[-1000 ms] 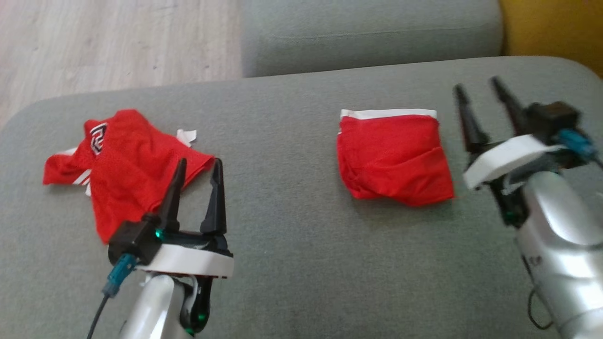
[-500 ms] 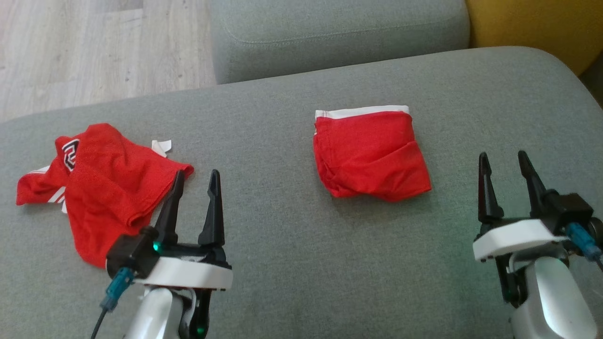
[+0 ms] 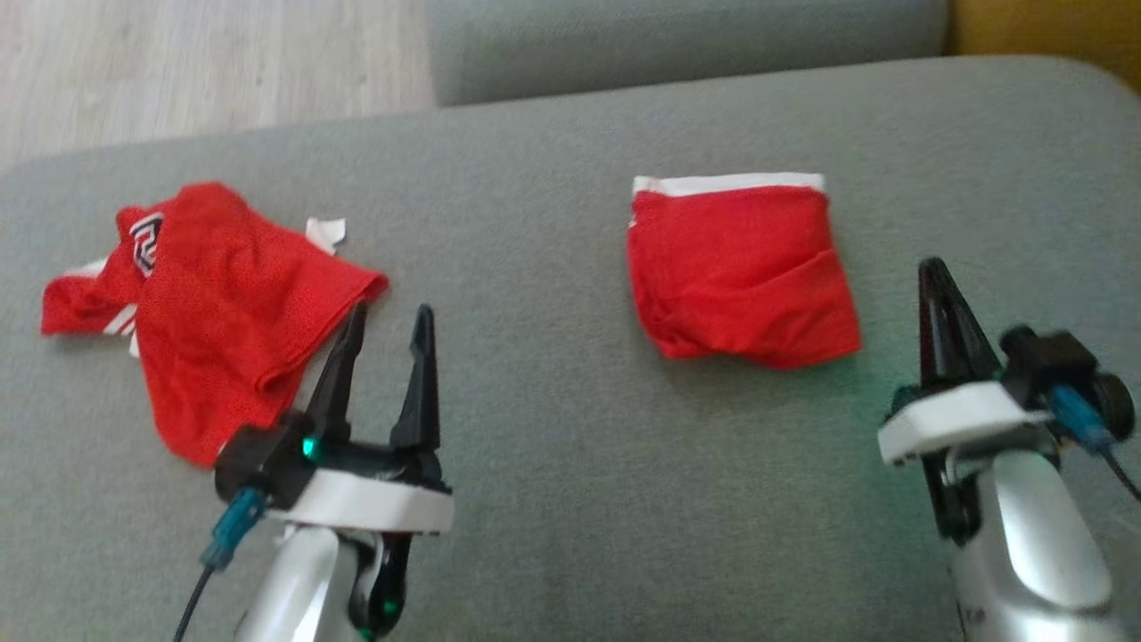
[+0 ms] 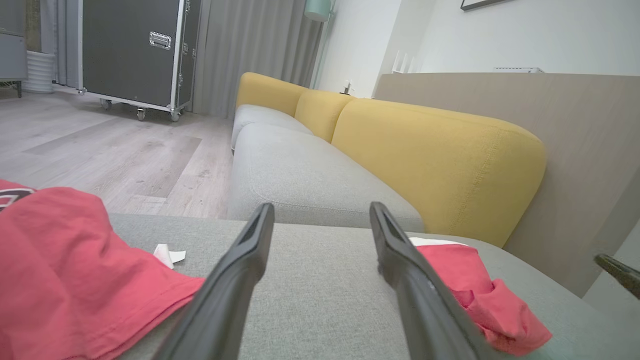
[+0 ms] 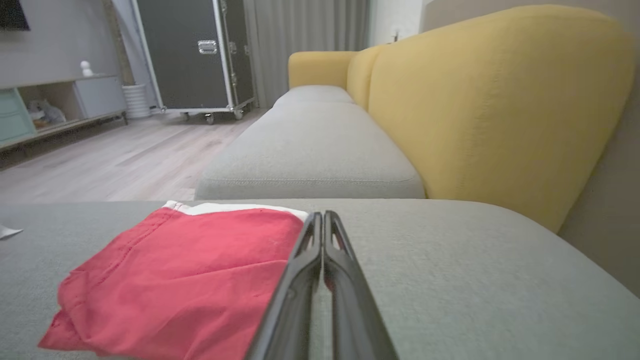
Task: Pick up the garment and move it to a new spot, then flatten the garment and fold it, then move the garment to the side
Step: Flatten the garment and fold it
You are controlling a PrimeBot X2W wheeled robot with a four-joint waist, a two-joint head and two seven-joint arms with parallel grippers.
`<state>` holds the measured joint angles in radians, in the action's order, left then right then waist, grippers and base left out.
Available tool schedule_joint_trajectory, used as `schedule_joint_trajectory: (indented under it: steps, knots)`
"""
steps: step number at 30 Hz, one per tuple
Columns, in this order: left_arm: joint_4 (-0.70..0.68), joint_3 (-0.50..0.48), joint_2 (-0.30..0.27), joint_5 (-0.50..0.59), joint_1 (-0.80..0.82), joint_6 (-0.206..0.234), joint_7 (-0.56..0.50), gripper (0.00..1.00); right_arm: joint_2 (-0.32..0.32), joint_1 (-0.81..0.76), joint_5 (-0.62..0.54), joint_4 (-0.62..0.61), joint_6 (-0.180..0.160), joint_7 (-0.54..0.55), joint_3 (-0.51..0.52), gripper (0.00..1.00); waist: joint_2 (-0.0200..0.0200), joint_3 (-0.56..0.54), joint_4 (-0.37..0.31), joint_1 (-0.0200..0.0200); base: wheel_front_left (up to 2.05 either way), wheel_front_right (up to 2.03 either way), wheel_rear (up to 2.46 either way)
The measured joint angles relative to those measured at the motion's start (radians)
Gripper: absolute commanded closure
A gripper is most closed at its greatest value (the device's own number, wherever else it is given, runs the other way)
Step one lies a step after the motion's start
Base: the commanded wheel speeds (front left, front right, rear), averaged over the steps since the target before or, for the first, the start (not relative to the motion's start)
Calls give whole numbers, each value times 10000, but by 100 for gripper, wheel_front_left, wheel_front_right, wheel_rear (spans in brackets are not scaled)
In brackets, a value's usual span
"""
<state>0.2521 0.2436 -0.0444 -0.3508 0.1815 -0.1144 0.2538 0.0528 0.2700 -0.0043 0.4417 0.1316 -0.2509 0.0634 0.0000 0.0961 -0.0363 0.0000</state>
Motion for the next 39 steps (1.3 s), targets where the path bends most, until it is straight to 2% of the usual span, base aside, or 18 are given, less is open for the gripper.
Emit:
schedule_joint_trajectory:
  steps: [6, 12, 15, 18, 21, 25, 31, 34, 39]
  knots:
    - [-13, 430, 4, -2, 794, 0, 0, 0, 2, 1776, -499, 1824, 0, 4, -140, 100, 0, 844, 557, 2, 0, 0, 0]
    - [0, 825, 12, -23, 1177, 2, 0, 0, 368, 3467, -1003, 3783, 0, 13, 389, 100, 0, 1562, 1274, 2, 0, 0, 0]
    - [-2, 846, 13, -50, 1333, 13, 0, 0, 554, 4065, -1350, 4692, 0, 15, 840, 100, 0, 1842, 1573, 3, 0, 0, 0]
    - [-4, 869, 17, -50, 1442, 21, 0, 0, 556, 4441, -1553, 5845, 0, 236, 869, 100, 0, 2038, 1764, 2, 0, 0, 0]
    - [0, 894, 17, -52, 1452, 90, 0, 0, 562, 4662, -1770, 6318, 0, 192, 780, 100, 0, 2107, 1813, 1, 0, 0, 0]
    - [0, 905, 17, -50, 1450, 92, 0, 0, 447, 4910, -1804, 6349, 0, 29, 662, 100, 0, 1989, 1756, 0, 0, 0, 0]
    - [2, 911, 19, -107, 1448, 92, 0, 0, 192, 4944, -1233, 5390, 0, 8, -769, 100, 0, 1810, 1759, -1, 0, 0, 0]
    - [2, 959, 19, -109, 1448, 92, 0, 0, 194, 4915, -485, 5540, 0, 2, -1996, 100, 0, 1793, 1859, -1, 0, 0, 0]
    - [2, 972, 19, -205, 1447, 102, 0, 0, 163, 4790, 255, 6541, 0, 4, -3662, 100, 0, 1769, 1971, -1, 0, 0, 0]
